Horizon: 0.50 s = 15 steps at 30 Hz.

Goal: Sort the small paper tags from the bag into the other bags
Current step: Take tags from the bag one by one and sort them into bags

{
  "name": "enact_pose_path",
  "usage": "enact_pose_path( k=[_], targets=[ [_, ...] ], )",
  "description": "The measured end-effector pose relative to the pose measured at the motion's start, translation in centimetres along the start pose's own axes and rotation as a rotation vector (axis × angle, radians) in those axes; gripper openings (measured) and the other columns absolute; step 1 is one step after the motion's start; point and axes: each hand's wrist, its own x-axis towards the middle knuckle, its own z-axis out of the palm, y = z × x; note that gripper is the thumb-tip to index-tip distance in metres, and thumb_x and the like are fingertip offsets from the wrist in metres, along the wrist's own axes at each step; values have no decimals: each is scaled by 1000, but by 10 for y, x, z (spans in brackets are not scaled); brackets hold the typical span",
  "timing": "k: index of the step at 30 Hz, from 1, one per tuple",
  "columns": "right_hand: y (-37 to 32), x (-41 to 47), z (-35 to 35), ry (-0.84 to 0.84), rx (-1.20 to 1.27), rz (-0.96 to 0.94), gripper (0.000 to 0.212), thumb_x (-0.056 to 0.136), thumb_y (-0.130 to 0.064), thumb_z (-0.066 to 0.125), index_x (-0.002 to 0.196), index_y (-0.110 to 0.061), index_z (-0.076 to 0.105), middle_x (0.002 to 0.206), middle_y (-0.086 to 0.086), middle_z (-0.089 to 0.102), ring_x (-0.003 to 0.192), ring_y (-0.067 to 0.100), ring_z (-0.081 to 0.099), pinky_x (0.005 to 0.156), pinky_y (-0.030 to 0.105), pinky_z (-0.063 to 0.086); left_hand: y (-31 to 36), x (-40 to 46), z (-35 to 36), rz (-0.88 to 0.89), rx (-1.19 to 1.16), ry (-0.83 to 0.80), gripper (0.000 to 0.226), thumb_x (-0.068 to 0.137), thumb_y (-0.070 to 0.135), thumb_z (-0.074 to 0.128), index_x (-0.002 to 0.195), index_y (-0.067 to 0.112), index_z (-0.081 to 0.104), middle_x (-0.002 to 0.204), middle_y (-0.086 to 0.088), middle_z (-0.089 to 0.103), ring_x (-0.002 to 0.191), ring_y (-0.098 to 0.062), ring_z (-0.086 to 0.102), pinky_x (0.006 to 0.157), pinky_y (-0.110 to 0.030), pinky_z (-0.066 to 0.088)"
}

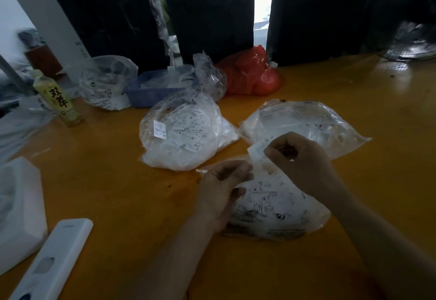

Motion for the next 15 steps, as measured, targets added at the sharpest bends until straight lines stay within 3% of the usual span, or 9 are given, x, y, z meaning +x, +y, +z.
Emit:
enact_pose_path(
  k=[5,9,11,15],
  targets=[
    [3,0,0,105,222,127,24,91,-10,73,98,-27,58,90,-2,68,82,12,72,70,27,60,3,3,1,-67,-339,33,31,71,-3,77,101,-4,70,102,-25,77,87,-29,79,64,-22,62],
    [4,-1,0,94,346,152,40,91,-2,71,117,-28,56,91,-5,66,74,7,66,61,17,53,3,4,1,-74,-382,44,31,71,-4,78,102,-3,72,99,-26,77,86,-30,79,68,-26,63],
    [4,-1,0,69,383,162,35,92,0,68,114,-26,63,95,-3,69,77,9,65,63,16,53,2,5,1,-67,-357,53,25,71,-1,79,96,-2,77,97,-23,77,87,-29,79,69,-25,63],
    [4,-3,1,37,379,157,22,96,-6,65,104,-25,74,88,2,70,54,-1,51,47,12,39,1,5,-1,-67,-329,39,15,75,1,78,90,1,81,98,-20,78,92,-28,78,73,-26,63]
  ],
)
